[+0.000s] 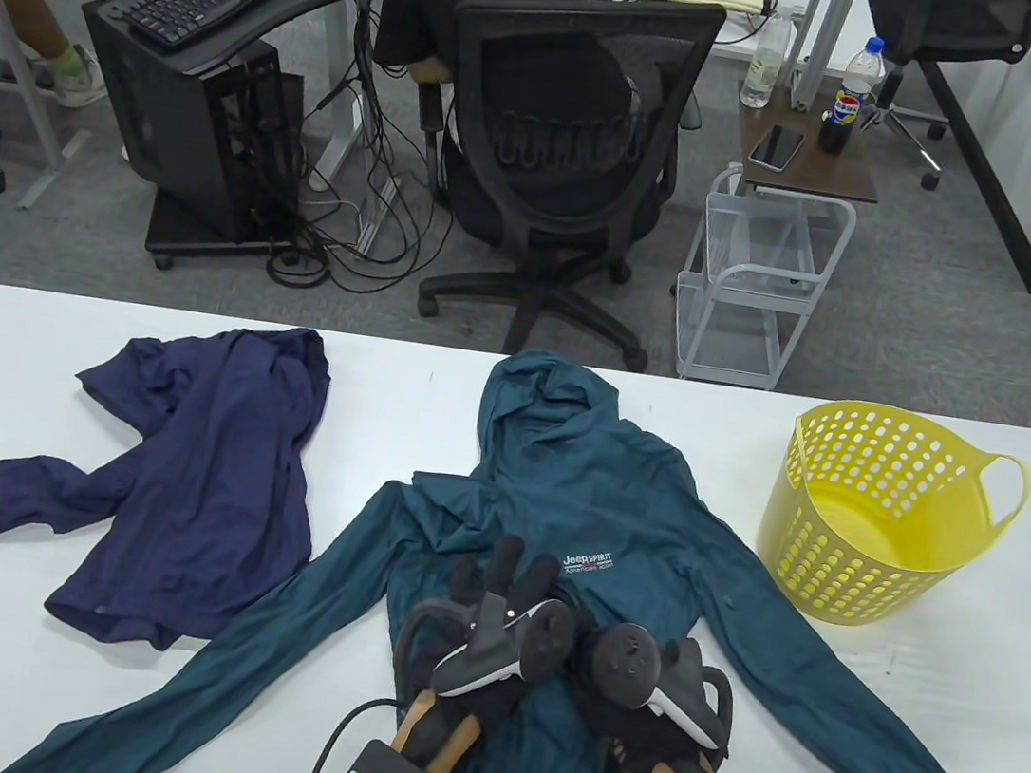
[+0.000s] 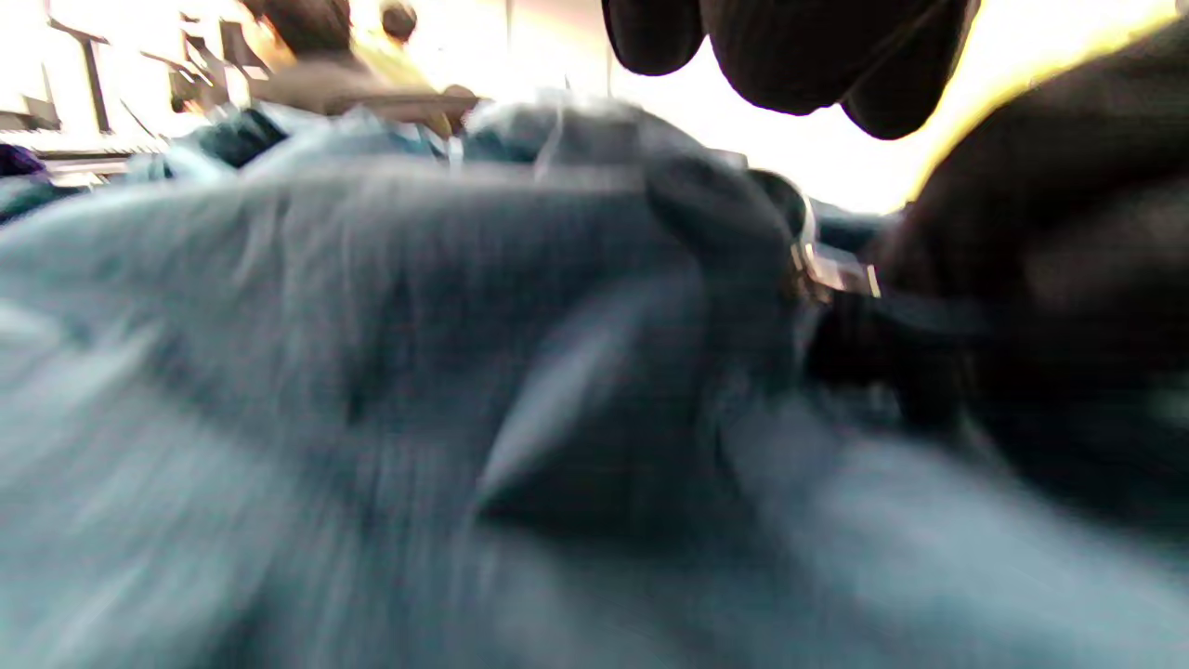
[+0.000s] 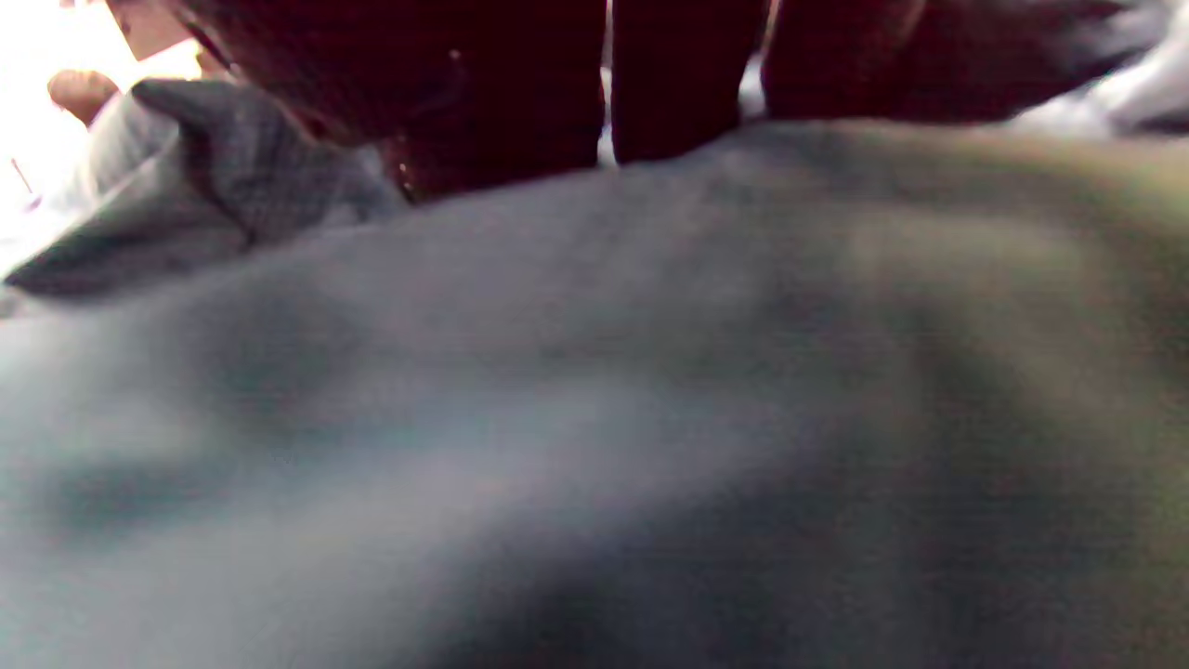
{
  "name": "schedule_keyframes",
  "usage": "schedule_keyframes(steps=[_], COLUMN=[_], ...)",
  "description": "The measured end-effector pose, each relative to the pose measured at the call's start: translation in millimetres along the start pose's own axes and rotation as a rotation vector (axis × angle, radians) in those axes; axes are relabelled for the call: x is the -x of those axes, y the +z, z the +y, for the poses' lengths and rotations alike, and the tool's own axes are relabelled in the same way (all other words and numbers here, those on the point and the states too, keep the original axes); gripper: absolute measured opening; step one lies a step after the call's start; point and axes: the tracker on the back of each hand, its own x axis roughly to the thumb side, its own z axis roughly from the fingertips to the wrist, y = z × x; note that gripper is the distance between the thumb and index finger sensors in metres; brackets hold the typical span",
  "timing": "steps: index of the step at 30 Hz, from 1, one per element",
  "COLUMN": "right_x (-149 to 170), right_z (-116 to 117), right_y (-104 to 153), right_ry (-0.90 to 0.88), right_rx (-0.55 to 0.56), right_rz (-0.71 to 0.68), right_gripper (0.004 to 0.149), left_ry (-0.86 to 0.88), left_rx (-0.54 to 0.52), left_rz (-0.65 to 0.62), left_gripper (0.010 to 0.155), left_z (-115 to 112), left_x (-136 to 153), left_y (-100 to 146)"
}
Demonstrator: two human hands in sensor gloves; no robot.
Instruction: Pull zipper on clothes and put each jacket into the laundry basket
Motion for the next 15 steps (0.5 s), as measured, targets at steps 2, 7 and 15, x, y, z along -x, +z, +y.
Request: schedule_keyframes(steps=[2, 7, 15], right_x=[2, -6, -37], right_z=[-6, -15, 5], right_y=[5, 14, 14], right_ry=[-0.056, -0.118, 0.174], right_rx=[0.038, 0.152, 0.084], right_rz=[-0.036, -0.091, -0.125], right_gripper=[0.044, 0.044, 0.043], left_ry=[-0.062, -0.032, -0.139], left_rx=[-0.037, -0.176, -0.277], left_rz=[0.04, 0.091, 0.219], left_gripper=[0.05, 0.039, 0.036], left_z=[-7, -6, -9], left_x=[-1, 7, 24], left_y=[-4, -4, -2])
